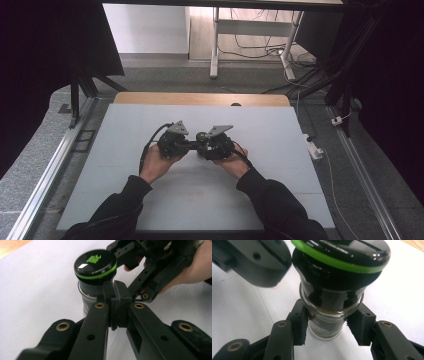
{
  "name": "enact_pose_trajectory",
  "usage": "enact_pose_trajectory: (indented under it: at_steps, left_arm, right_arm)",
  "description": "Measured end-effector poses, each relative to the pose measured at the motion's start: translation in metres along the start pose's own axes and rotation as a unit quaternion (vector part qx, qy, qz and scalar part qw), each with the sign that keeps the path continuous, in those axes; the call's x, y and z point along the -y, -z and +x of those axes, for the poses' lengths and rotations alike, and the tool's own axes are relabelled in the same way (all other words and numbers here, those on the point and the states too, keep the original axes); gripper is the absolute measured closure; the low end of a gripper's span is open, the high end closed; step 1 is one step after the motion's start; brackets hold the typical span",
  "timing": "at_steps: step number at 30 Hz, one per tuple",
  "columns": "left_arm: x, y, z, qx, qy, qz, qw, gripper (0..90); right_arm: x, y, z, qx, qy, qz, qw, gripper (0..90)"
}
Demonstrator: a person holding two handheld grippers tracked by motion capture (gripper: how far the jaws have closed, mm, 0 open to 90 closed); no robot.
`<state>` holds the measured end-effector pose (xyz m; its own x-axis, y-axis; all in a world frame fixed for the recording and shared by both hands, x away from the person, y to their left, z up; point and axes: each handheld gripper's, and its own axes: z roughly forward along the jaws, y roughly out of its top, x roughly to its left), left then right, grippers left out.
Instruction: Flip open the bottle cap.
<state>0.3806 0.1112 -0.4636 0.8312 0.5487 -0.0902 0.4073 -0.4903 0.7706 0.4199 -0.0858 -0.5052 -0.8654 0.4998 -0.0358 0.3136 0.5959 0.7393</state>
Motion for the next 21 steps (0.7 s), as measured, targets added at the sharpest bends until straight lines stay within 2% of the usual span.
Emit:
enact_pose_trajectory:
  at_steps: [17,21]
  left_arm:
    - [-0.011,0.004,0.004,-0.009,0.012,-0.013,0.9998,88.8]
    - [-0.015,0.004,0.009,-0.020,0.016,-0.011,0.9996,88.8]
  right_arm:
    - [0.000,0.000,0.000,0.003,0.000,0.000,1.0000,52.8]
    - [0.000,0.000,0.001,0.004,0.001,0.002,1.0000,52.8]
